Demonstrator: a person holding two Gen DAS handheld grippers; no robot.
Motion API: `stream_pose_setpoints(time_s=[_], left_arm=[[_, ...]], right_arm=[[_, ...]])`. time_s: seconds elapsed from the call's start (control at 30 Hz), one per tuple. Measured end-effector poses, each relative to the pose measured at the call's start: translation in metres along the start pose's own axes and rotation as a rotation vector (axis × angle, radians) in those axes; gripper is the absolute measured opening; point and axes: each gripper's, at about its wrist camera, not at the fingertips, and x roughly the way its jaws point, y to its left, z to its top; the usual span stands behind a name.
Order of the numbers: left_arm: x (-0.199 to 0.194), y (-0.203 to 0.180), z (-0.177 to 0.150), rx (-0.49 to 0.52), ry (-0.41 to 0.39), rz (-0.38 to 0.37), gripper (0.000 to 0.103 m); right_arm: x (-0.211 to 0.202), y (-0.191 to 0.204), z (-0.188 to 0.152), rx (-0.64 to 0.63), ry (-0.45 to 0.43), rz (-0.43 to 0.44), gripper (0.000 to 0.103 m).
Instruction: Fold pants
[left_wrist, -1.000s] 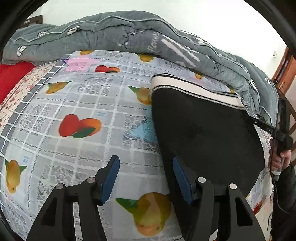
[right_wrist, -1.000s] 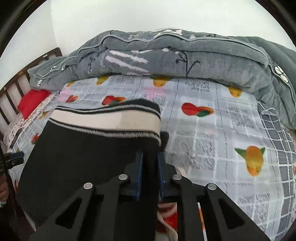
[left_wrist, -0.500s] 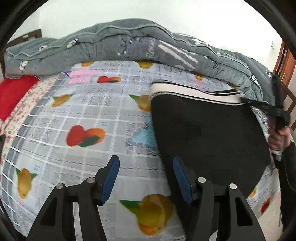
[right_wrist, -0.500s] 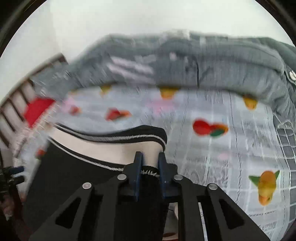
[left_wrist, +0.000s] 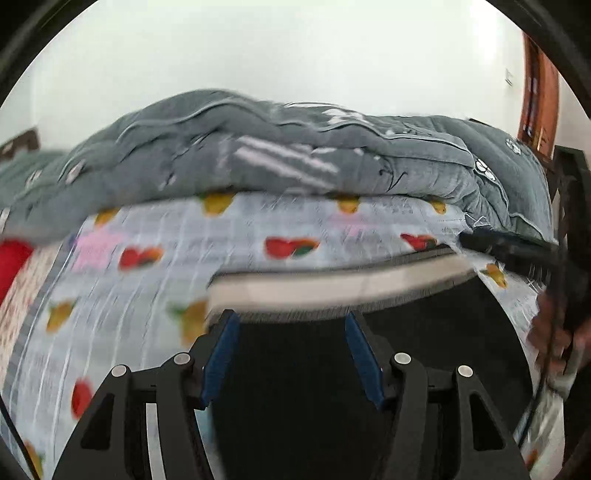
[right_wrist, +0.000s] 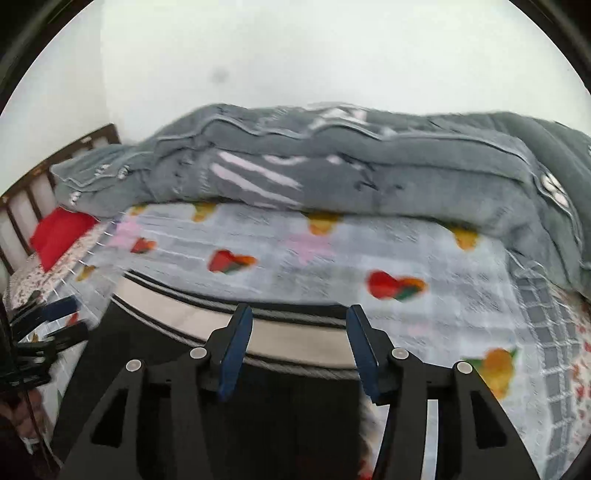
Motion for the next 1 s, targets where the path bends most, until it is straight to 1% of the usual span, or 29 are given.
stream_pose_setpoints(time_s=[0.03, 0.07, 0.1, 0.13, 0.17, 0.2, 0.27, 0.33, 0.4, 0.5, 0.83, 1.0], left_arm=[[0.014, -0.005, 0.005, 0.035, 0.002, 0.039, 0.060], [0.028, -0.008, 0.006, 0.055, 0.017, 0.076, 0.061], [0.045, -0.007, 0.004, 0.058, 0.064, 0.114, 0.060], [0.065, -0.002, -0.001, 0.039, 0.132, 0.126, 0.061], [0.078, 0.006, -0.008, 0.002, 0.161, 0.106, 0.062], [0.080, 0.010, -0.011, -0.013, 0.145, 0.082, 0.062], [0.074, 0.012, -0.013, -0.023, 0.114, 0.065, 0.062], [0.076, 0.008, -0.016, -0.004, 0.117, 0.086, 0.064], [0.078, 0.005, -0.016, 0.003, 0.116, 0.099, 0.064], [0.077, 0.004, -0.016, -0.004, 0.112, 0.092, 0.064], [0.076, 0.009, -0.018, -0.018, 0.094, 0.093, 0.064], [0.076, 0.008, -0.019, -0.018, 0.093, 0.092, 0.064]], right_arm=[[0.012, 0.003, 0.000, 0.008, 0.016, -0.004, 0.051], [0.035, 0.004, -0.005, 0.019, 0.073, -0.009, 0.051], [0.054, 0.004, -0.012, 0.009, 0.120, -0.028, 0.051], [0.072, 0.003, -0.021, -0.016, 0.156, -0.059, 0.052], [0.073, 0.001, -0.023, -0.011, 0.128, -0.046, 0.052], [0.070, -0.004, -0.022, 0.016, 0.113, -0.017, 0.052], [0.072, -0.003, -0.022, 0.019, 0.124, -0.036, 0.052], [0.072, 0.005, -0.022, -0.017, 0.115, -0.064, 0.053], [0.074, 0.007, -0.022, -0.024, 0.109, -0.070, 0.053], [0.075, 0.006, -0.021, -0.021, 0.105, -0.064, 0.053], [0.074, 0.011, -0.022, -0.050, 0.089, -0.094, 0.053], [0.072, 0.011, -0.023, -0.049, 0.081, -0.095, 0.053]])
